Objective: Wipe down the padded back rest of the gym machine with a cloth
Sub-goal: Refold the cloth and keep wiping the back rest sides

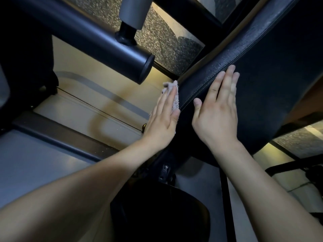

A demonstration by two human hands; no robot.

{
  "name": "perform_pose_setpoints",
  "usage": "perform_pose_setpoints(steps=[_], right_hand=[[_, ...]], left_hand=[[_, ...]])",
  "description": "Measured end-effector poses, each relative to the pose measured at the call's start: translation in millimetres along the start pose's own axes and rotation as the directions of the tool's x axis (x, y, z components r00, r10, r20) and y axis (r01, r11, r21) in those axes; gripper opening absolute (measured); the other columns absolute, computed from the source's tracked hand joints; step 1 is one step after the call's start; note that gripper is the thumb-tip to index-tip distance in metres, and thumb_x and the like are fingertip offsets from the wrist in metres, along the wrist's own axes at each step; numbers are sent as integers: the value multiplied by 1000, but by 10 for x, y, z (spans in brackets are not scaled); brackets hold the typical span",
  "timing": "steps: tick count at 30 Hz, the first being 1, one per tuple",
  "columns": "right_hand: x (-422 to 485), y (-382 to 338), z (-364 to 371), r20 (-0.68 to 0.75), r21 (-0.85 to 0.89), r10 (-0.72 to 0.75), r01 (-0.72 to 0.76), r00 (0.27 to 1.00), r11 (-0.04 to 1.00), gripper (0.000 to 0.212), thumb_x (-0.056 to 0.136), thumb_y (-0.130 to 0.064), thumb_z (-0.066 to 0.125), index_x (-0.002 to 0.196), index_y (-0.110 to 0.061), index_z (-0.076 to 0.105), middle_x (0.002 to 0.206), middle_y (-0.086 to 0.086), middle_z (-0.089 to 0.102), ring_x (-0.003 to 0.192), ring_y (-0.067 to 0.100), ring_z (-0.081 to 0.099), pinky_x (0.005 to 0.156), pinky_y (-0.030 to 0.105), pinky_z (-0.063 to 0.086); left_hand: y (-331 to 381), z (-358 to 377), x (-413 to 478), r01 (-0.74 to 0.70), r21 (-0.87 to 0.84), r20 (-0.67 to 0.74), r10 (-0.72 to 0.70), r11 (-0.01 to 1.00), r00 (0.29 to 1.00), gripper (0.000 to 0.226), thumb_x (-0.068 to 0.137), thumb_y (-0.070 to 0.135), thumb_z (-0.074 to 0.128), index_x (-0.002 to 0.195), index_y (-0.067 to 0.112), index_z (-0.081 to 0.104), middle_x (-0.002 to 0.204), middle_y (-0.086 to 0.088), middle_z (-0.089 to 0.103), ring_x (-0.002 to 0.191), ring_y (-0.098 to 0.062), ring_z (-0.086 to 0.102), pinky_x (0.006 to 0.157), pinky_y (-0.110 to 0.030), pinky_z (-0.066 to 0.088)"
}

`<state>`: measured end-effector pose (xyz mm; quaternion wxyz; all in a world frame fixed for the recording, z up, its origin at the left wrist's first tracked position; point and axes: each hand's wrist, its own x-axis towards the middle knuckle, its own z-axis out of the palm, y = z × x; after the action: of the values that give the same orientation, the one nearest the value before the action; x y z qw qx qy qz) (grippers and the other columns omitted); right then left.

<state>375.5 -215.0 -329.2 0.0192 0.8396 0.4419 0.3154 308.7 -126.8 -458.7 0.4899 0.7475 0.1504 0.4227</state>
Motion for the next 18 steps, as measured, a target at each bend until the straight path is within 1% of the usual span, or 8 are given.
perform_pose_setpoints(steps=[1, 3, 6, 8, 11, 13, 16, 18], right_hand=[[-2, 4, 1, -1, 1, -1, 1, 1000, 1000, 78, 105, -34, 42, 156, 9, 0, 165, 28, -12, 154, 41, -8, 128, 45, 5], [-9, 5, 9, -3, 7, -11, 11, 1000, 1000, 78, 106, -34, 41, 156, 8, 1, 165, 27, -11, 154, 40, -7, 128, 45, 6], [-58, 12, 18, 0, 4, -23, 23, 1000, 1000, 75, 107, -35, 38, 157, 7, 1, 165, 26, -10, 155, 40, -7, 127, 46, 7], [-108, 21, 33, 12, 4, -35, 35, 999, 999, 75, 108, -36, 37, 157, 6, 0, 166, 24, -10, 155, 38, -7, 127, 45, 8], [-139, 5, 61, 10, -4, -38, 38, 999, 999, 74, 108, -34, 38, 158, 6, 1, 166, 24, -11, 155, 38, -8, 127, 46, 8], [-139, -7, 90, 1, -4, -30, 30, 1000, 1000, 74, 108, -33, 38, 157, 6, 0, 166, 25, -11, 155, 38, -9, 127, 46, 7], [-131, -20, 116, -1, -16, -37, 37, 999, 999, 73, 108, -32, 37, 157, 7, -1, 165, 27, -11, 154, 41, -8, 127, 46, 5], [-134, -18, 107, 1, -18, -36, 36, 999, 999, 73, 108, -32, 36, 156, 8, -1, 164, 29, -10, 154, 42, -8, 127, 46, 4]], left_hand=[[19, 4, 45, 20, 9, 7, -20, 1000, 1000, 59, 109, 45, 26, 163, 31, 4, 171, 9, 3, 156, -9, -4, 122, -60, 15], [80, -31, 154, -4, 37, 27, 3, 999, 1000, 60, 108, 46, 24, 163, 32, 2, 170, 10, -1, 156, -11, -6, 121, -64, 16], [40, -74, 136, -141, 132, 65, 133, 981, 989, 59, 110, 39, 27, 163, 29, 4, 171, 3, -4, 157, -17, -9, 121, -62, 18], [-122, -41, -39, -210, 228, 82, 197, 951, 977, 59, 110, 37, 28, 162, 33, 1, 171, -2, -6, 157, -23, -8, 120, -62, 20], [-272, 25, -251, -199, 306, 90, 180, 931, 980, 58, 110, 41, 24, 160, 42, -4, 169, 3, -12, 157, -27, -8, 118, -63, 26], [-260, 10, -205, -205, 289, 103, 182, 935, 978, 55, 110, 42, 24, 160, 42, 2, 169, 3, -11, 157, -27, -9, 117, -64, 26], [-261, -6, -127, -215, 228, 73, 203, 950, 976, 51, 110, 35, 33, 160, 34, 19, 170, -6, 1, 157, -29, -3, 120, -63, 21], [-259, 67, -232, -124, 145, -8, 126, 982, 992, 49, 110, 31, 35, 159, 36, 24, 170, -3, 2, 157, -25, -3, 121, -62, 19]])
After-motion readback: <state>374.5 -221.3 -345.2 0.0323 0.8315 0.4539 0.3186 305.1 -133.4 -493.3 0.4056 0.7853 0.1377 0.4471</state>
